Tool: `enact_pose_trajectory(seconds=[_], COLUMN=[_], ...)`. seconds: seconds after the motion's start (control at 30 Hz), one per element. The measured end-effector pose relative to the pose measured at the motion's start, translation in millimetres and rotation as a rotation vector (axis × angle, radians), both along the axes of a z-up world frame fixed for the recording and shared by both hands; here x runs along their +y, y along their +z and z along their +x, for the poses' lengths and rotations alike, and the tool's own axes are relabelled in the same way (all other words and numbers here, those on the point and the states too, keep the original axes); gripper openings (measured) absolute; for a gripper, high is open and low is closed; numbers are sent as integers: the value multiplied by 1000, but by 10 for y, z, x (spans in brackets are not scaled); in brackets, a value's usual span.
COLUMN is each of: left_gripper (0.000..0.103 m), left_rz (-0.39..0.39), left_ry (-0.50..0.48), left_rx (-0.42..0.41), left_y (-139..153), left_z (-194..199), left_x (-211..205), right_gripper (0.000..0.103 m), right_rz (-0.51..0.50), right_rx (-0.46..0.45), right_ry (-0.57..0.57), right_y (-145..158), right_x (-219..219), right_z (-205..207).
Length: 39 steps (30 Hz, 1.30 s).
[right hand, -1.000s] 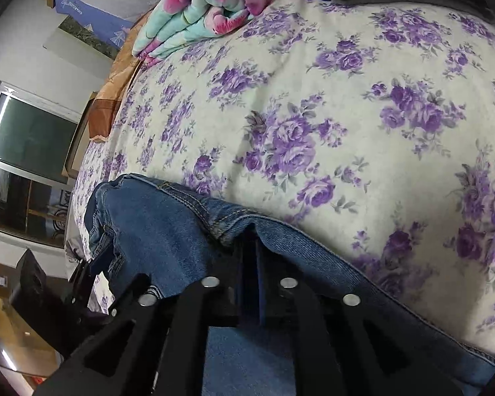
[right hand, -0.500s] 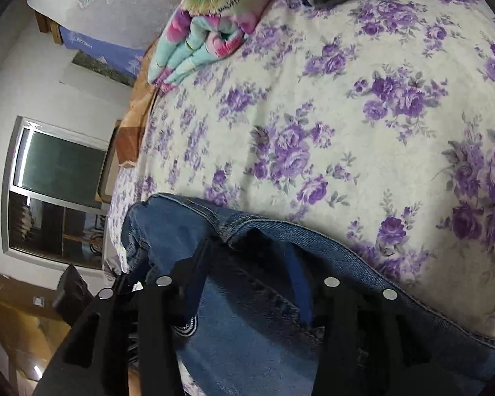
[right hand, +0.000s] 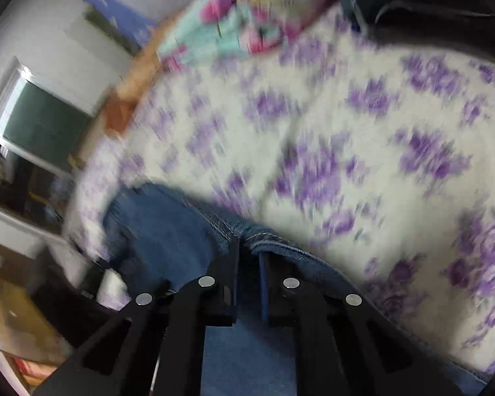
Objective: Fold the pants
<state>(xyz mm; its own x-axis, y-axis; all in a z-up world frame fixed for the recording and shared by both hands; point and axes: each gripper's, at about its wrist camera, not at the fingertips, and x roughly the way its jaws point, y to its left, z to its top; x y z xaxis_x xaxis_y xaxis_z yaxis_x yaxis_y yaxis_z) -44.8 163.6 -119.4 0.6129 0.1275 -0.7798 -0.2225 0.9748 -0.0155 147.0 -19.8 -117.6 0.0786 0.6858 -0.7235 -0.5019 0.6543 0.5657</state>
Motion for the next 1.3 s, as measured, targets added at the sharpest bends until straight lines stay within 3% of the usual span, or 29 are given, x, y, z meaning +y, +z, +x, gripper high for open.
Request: enact_pose_trajectory(seconds=[0.1,0.2,0.27,0.33,0.37,0.4,0.47,0.57,0.63,0.67,0.73,0.8,0.83,0.87,0.9,0.93,1.07,1.13,1.2,1.23,1.27,1.3], left_gripper=[95,94,94,96,96,96,95,95,95,95,99,99,98,98,98,98,98,98,98,99,99,99], left_rz=[36,147,214,253,248,219,178,169,118,110,189,183,162,139,116,104,84,74,85,106,176,228], left_ry=[23,23,12,27,34,53,77,53,-27,-56,-37,-8,16,36,43,40,-49,-98,-107,-106,-101,-100], left_rx=[-3,-4,-4,11,15,23,20,-32,-42,-14,53,63,69,61,33,13,-39,-12,39,77,72,67], left_y=[51,106,106,78,76,86,133,236,233,172,-14,-47,-6,54,125,172,273,184,19,-123,-207,-215], left_z=[29,71,100,142,158,165,147,79,84,136,307,390,411,405,380,350,268,346,433,518,570,580], left_x=[-43,-195,-297,-302,-273,-213,-154,-251,-360,-410,-449,-410,-394,-389,-396,-412,-664,-814,-910,-952,-1027,-1100], right_gripper=[9,9,9,17,24,35,35,40,39,38,27,38,41,45,58,68,68,69,70,67,61,37], right_rz=[-68,-188,-197,-323,-426,-456,-428,-398,-486,-548,-571,-672,-619,-498,-346,-286,-222,-219,-194,-188,-154,-103], right_rx=[-58,-175,-238,-377,-484,-518,-501,-398,-377,-401,-406,-458,-472,-437,-383,-344,-234,-136,-144,-159,-155,-135], right_ry=[-16,30,60,8,-48,-66,-81,-47,-49,-87,-218,-503,-618,-660,-690,-703,-670,-666,-705,-716,-738,-749], right_y=[-113,-350,-301,-151,-44,7,136,106,-45,-100,-69,126,268,344,380,357,60,-168,-299,-298,-296,-288], right_x=[100,251,232,102,-44,-149,-590,-1212,-1624,-1852,-2383,-2974,-3298,-3541,-3779,-3888,-3890,-3776,-3693,-3667,-3670,-3688], right_z=[85,29,-43,-150,-235,-284,-456,-783,-951,-999,-1012,-1069,-1191,-1310,-1453,-1552,-1701,-1623,-1565,-1554,-1516,-1520])
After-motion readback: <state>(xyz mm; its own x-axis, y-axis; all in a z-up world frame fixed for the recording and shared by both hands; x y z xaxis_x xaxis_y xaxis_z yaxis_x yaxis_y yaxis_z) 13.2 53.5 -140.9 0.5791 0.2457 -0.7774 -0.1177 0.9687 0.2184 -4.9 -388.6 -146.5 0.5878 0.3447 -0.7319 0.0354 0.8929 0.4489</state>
